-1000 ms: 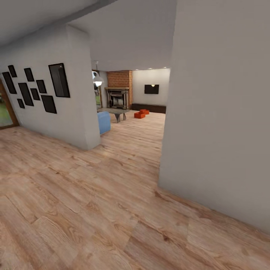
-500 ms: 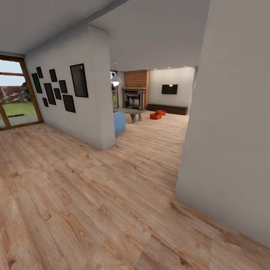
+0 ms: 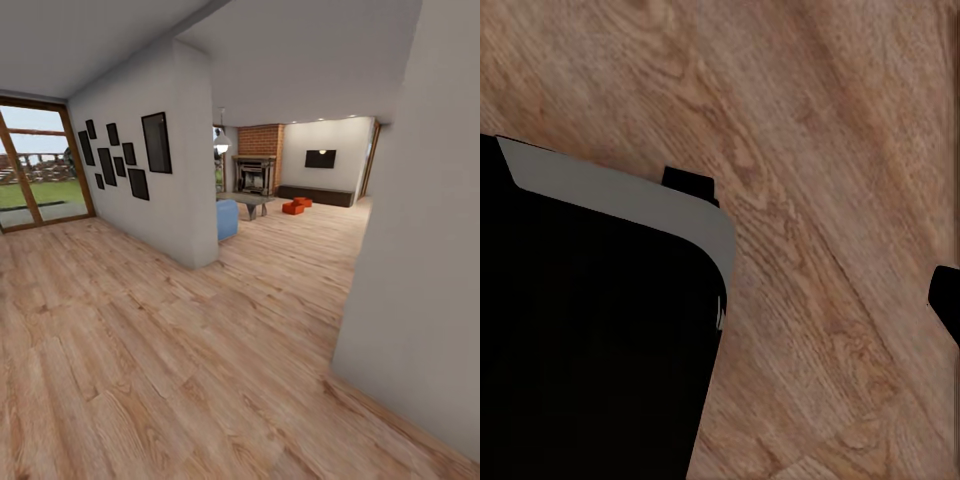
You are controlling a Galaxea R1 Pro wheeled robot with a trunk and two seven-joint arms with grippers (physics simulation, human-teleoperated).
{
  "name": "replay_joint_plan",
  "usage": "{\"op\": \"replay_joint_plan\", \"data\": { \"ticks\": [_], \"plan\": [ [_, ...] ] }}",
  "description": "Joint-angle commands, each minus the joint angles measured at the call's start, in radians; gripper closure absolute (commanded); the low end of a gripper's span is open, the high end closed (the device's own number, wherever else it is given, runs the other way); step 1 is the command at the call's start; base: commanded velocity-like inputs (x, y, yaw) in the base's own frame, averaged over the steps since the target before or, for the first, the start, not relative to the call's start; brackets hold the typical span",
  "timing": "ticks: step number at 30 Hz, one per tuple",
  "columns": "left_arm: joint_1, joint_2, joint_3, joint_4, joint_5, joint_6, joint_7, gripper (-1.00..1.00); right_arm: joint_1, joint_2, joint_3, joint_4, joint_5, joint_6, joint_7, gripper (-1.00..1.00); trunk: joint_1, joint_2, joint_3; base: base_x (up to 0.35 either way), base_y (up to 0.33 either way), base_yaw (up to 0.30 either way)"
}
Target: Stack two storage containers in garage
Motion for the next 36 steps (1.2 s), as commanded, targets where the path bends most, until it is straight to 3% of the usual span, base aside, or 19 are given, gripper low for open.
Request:
{"op": "replay_joint_plan", "data": {
  "ticks": [1,36],
  "plan": [
    [-0.001,0.000,0.002,0.000,0.001,-0.002,-0.001,-1.00,-0.001,0.000,0.008,0.002,-0.007,-0.003,-0.001,-1.00,0.001,0.000,-0.001,0.322,0.000,0.008],
    [-0.001,0.000,0.002,0.000,0.001,-0.002,-0.001,-1.00,-0.001,0.000,0.002,0.001,-0.011,-0.002,0.002,-1.00,0.001,0.000,-0.001,0.322,0.000,0.045]
  ]
}}
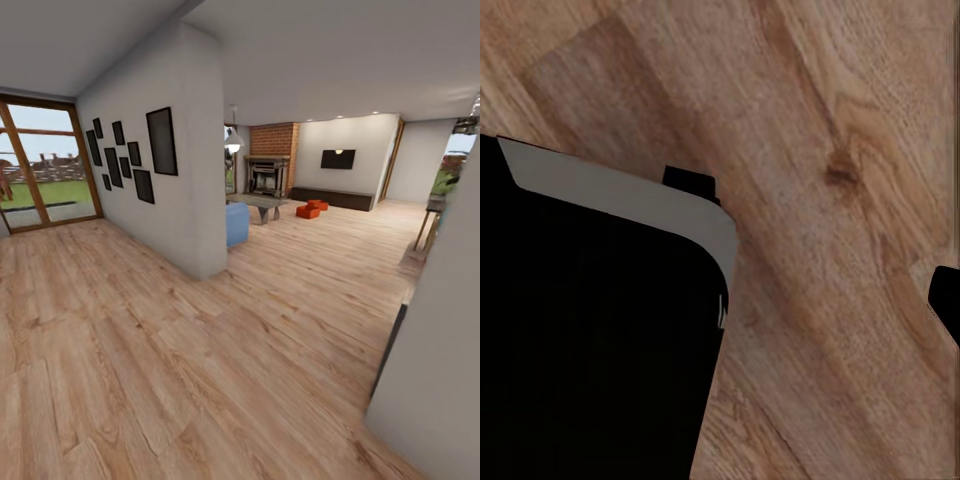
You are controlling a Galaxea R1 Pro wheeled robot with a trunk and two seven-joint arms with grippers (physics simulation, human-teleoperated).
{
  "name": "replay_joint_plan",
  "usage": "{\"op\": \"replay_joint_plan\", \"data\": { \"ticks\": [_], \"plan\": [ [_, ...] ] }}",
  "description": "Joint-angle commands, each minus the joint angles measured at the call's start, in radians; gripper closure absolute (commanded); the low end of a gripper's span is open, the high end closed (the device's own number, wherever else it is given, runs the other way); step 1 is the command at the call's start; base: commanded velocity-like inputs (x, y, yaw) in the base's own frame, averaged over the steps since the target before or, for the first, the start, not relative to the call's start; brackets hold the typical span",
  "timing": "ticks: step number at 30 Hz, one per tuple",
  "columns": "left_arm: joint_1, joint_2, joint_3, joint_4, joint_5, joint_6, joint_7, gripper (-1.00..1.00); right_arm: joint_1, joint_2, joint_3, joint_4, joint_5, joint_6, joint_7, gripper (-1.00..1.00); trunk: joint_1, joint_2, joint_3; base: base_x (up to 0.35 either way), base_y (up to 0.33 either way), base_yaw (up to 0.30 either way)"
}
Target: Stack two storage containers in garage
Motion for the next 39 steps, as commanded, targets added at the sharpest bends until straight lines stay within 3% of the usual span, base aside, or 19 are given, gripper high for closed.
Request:
{"op": "replay_joint_plan", "data": {
  "ticks": [1,39],
  "plan": [
    [-0.001,0.000,0.002,0.000,0.001,-0.002,-0.001,-1.00,-0.001,0.000,0.007,0.001,-0.007,-0.004,-0.001,-1.00,0.001,0.000,-0.001,0.322,0.000,0.000],
    [-0.001,0.000,0.002,0.000,0.003,-0.002,0.000,-1.00,-0.001,0.002,0.014,-0.001,-0.003,-0.005,-0.002,-1.00,0.001,0.000,-0.001,0.322,0.000,0.000]
  ]
}}
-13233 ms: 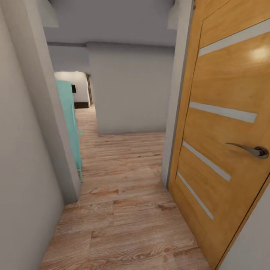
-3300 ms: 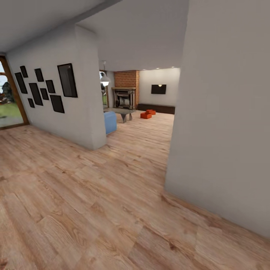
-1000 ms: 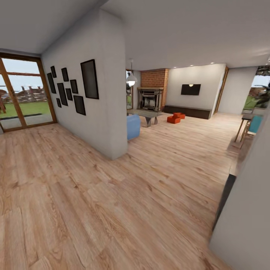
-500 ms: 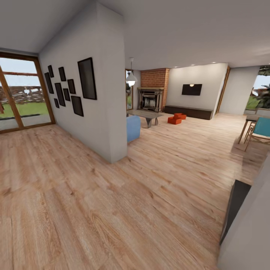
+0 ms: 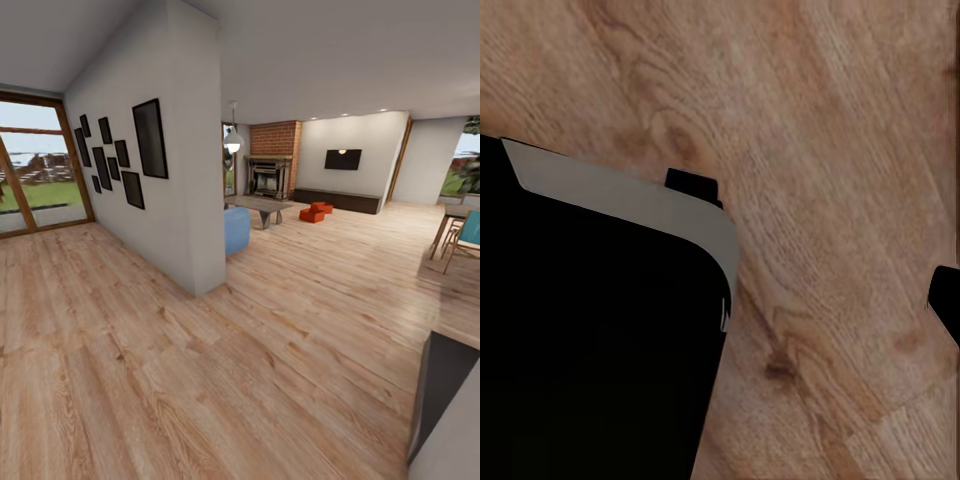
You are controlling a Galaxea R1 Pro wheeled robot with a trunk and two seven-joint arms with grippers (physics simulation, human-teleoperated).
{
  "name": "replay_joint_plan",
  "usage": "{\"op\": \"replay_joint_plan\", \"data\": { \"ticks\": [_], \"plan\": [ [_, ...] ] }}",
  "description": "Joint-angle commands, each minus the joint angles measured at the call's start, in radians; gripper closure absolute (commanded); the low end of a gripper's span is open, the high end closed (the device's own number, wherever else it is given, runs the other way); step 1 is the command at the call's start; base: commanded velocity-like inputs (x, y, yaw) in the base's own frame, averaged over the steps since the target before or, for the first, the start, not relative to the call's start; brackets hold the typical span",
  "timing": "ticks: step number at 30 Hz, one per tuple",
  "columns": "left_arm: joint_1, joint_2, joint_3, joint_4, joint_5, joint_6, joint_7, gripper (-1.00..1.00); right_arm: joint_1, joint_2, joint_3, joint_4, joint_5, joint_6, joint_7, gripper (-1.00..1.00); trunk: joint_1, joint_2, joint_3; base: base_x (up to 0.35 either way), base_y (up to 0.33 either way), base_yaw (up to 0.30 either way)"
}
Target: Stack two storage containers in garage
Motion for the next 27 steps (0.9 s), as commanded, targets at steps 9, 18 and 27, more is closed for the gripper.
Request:
{"op": "replay_joint_plan", "data": {
  "ticks": [9,18,27],
  "plan": [
    [-0.001,0.000,0.002,0.000,0.001,-0.002,-0.001,-1.00,-0.001,0.000,0.008,0.002,-0.007,-0.003,-0.001,-1.00,0.001,0.000,-0.001,0.322,0.000,0.000],
    [-0.001,0.000,0.003,0.000,0.001,-0.002,-0.001,-1.00,-0.001,0.000,0.008,0.002,-0.007,-0.003,-0.001,-1.00,0.001,0.000,-0.001,0.322,0.000,0.000],
    [-0.001,0.000,0.003,0.000,0.001,-0.002,-0.001,-1.00,-0.001,0.001,0.010,0.001,-0.005,-0.003,-0.001,-1.00,0.001,0.000,-0.001,0.322,0.000,0.000]
  ]
}}
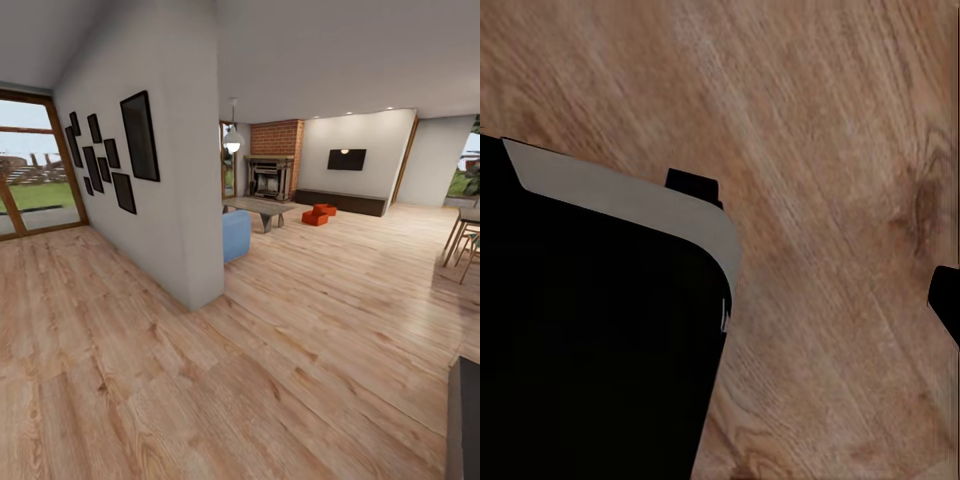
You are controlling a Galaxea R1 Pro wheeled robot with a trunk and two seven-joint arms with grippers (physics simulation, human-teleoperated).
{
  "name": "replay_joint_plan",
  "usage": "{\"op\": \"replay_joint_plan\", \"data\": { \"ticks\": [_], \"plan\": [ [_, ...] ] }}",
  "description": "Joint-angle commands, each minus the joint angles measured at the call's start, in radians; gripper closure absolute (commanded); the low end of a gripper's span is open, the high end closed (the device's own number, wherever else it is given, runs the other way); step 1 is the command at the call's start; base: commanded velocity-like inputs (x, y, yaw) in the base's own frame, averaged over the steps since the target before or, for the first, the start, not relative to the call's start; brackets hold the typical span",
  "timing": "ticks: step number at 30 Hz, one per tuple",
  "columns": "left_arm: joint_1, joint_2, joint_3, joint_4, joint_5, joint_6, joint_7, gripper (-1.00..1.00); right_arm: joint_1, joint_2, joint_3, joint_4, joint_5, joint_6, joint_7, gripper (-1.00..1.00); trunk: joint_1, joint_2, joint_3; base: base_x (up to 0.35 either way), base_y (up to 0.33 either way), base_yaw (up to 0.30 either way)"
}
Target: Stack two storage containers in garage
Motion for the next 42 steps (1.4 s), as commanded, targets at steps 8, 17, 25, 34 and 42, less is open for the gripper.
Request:
{"op": "replay_joint_plan", "data": {
  "ticks": [8,17,25,34,42],
  "plan": [
    [-0.001,0.000,0.002,0.000,0.001,-0.002,-0.001,-1.00,-0.001,0.009,0.000,-0.003,-0.012,-0.006,0.000,-1.00,0.001,0.000,-0.001,0.322,0.000,-0.019],
    [-0.001,0.000,0.000,0.000,0.000,-0.002,-0.001,-1.00,-0.001,0.010,-0.002,-0.003,-0.012,-0.007,0.000,-1.00,0.001,0.000,-0.001,0.322,0.000,-0.245],
    [-0.001,0.000,0.001,0.000,0.000,-0.002,-0.001,-1.00,-0.001,0.009,-0.004,-0.002,-0.014,-0.005,-0.001,-1.00,0.001,0.000,-0.001,0.322,0.000,-0.203],
    [-0.001,0.000,0.001,0.000,0.001,-0.002,-0.001,-1.00,-0.001,0.010,0.001,-0.002,-0.013,-0.005,0.001,-1.00,0.001,0.000,-0.001,0.322,0.000,-0.080],
    [-0.001,0.000,0.001,0.000,0.001,-0.002,-0.001,-1.00,-0.001,0.008,0.001,-0.002,-0.013,-0.005,0.001,-1.00,0.001,0.000,-0.001,0.322,0.000,-0.244]
  ]
}}
